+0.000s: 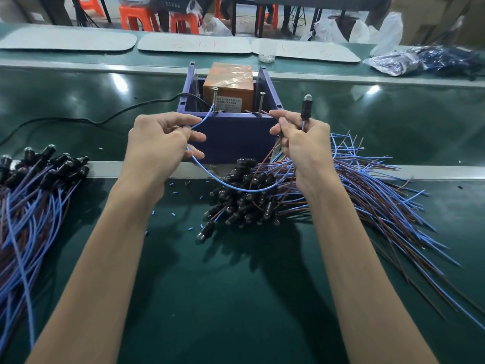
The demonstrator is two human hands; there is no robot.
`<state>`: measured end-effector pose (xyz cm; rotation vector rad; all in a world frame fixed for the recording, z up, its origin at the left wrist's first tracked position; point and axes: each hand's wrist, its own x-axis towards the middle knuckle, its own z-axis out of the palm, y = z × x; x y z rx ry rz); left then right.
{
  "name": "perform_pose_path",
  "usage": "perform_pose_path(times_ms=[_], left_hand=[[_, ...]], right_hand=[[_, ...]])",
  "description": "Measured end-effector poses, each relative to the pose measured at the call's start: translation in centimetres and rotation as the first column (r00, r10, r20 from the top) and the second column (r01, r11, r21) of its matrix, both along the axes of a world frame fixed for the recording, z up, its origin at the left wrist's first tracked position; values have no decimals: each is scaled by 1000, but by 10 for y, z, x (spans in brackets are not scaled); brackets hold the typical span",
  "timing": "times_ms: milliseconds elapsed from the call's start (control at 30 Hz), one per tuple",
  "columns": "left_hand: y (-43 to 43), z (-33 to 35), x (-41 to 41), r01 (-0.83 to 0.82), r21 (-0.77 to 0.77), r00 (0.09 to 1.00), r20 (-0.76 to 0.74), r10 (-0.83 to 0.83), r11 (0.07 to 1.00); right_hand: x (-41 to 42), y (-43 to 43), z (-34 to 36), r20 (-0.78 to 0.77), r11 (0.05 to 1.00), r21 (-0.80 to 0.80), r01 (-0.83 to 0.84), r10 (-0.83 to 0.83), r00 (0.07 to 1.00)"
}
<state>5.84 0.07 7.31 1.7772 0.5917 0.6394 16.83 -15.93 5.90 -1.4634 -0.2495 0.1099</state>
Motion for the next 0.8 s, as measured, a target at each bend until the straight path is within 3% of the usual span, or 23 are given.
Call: perform_pose_path(times_ms=[800], left_hand=[[0,3,-1,14,42,999,-46,-13,999]], right_hand=[[-1,-3,4,-9,998,-56,-2,2,1000]])
